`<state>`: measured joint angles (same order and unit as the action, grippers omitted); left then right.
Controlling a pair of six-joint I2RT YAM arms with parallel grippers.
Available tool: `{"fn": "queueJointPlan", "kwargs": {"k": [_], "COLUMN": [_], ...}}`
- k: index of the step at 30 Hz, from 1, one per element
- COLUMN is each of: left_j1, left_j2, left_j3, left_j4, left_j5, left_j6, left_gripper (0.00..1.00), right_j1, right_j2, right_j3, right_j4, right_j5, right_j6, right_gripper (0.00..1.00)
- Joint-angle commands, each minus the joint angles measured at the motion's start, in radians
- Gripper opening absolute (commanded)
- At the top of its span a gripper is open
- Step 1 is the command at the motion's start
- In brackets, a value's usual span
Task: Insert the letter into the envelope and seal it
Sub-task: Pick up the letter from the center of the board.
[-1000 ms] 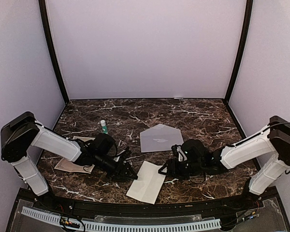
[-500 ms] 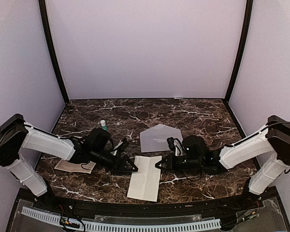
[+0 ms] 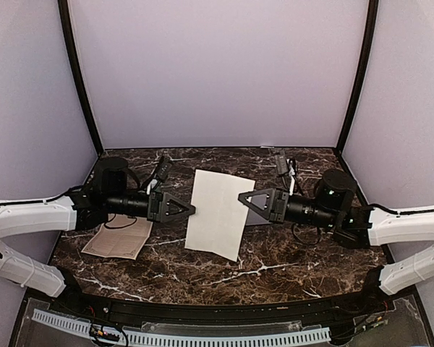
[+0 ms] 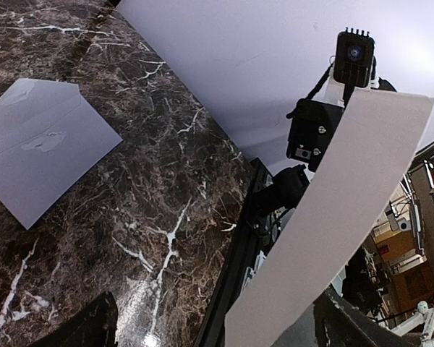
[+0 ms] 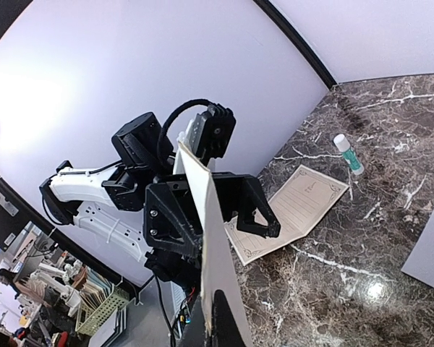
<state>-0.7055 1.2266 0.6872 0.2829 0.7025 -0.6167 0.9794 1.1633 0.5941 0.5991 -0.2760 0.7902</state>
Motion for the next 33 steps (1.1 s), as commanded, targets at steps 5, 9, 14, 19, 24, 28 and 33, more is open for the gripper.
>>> {"fn": "queueJointPlan", "kwargs": {"k": [5,9,14,19,24,28,33], "left_j1": [-0.028,-0.051,-0.059,-0.066,-0.069,-0.070,-0.071], "left_j2": [-0.001,0.025,0.038,0.058,0.068,0.054,0.012], "left_j3": [0.017,0.027,0.035,0.035,0.037,0.050,0.110], "left_j4": [0.195,0.210,0.233,0.246,0.241,0.201,-0.052], "left_j5": [0.208,0.211,0.207,0.209,0.211,0.216,0.203], "left_j6": [-0.026,-0.026,-0.031,-0.040,-0.034,0.022,0.275], "left_gripper": [0.87,0.63,0.45,0.26,0.05,0.00,0.00], "right_j1": [-0.007,-0.007,-0.007,-0.007,-0.008,-0.019,-0.102], "right_j2": [-0.006,0.003,0.015,0.015,0.008,0.011,-0.085], "right_j3": [0.026,0.031,0.035,0.031,0.031,0.036,0.028], "right_j4": [0.065,0.073,0.079,0.088,0.089,0.054,-0.068], "right_j5": [-0.036,-0.047,-0.060,-0.058,-0.053,-0.064,-0.050], "right_j6": [-0.039,-0.038,-0.036,-0.031,-0.032,-0.035,-0.047], "right_gripper": [0.00,0.00,0.00,0.00,0.00,0.12,0.77]}}
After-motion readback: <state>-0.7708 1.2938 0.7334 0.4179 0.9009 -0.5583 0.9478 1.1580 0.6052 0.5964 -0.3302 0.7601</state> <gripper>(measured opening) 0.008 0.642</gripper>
